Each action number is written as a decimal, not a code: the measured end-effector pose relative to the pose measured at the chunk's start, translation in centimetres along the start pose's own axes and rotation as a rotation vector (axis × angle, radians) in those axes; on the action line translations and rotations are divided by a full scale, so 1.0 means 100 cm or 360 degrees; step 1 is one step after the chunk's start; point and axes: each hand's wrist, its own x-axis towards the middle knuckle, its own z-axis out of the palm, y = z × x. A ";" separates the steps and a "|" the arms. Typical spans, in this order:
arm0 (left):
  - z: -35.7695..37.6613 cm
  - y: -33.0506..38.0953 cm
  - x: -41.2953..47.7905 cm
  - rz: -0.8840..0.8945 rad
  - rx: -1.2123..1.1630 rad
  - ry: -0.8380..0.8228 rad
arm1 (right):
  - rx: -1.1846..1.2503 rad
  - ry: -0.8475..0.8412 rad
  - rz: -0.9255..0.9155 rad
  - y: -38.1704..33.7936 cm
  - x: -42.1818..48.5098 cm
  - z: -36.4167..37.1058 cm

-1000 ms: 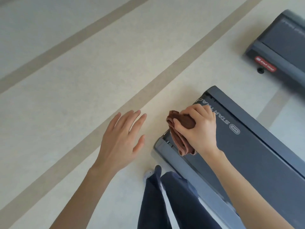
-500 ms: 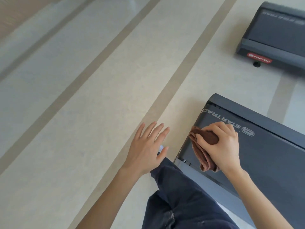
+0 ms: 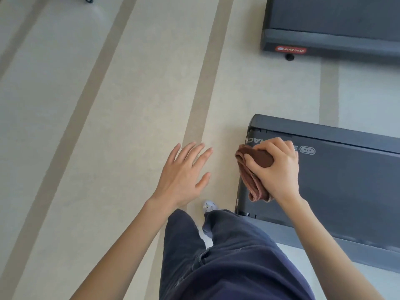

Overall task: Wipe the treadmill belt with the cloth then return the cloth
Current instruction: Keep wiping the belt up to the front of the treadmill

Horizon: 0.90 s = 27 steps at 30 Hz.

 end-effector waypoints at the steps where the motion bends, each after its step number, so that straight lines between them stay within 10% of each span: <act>1: -0.001 -0.007 0.010 0.0049 -0.0005 -0.0008 | -0.0020 0.0024 0.0028 -0.002 0.007 0.003; 17: -0.064 -0.167 0.192 0.0993 0.0045 -0.0066 | -0.0079 0.0674 0.0748 -0.075 0.094 0.089; 27: -0.072 -0.142 0.338 0.1683 0.0165 -0.0170 | -0.0235 0.1079 0.1118 -0.056 0.165 0.075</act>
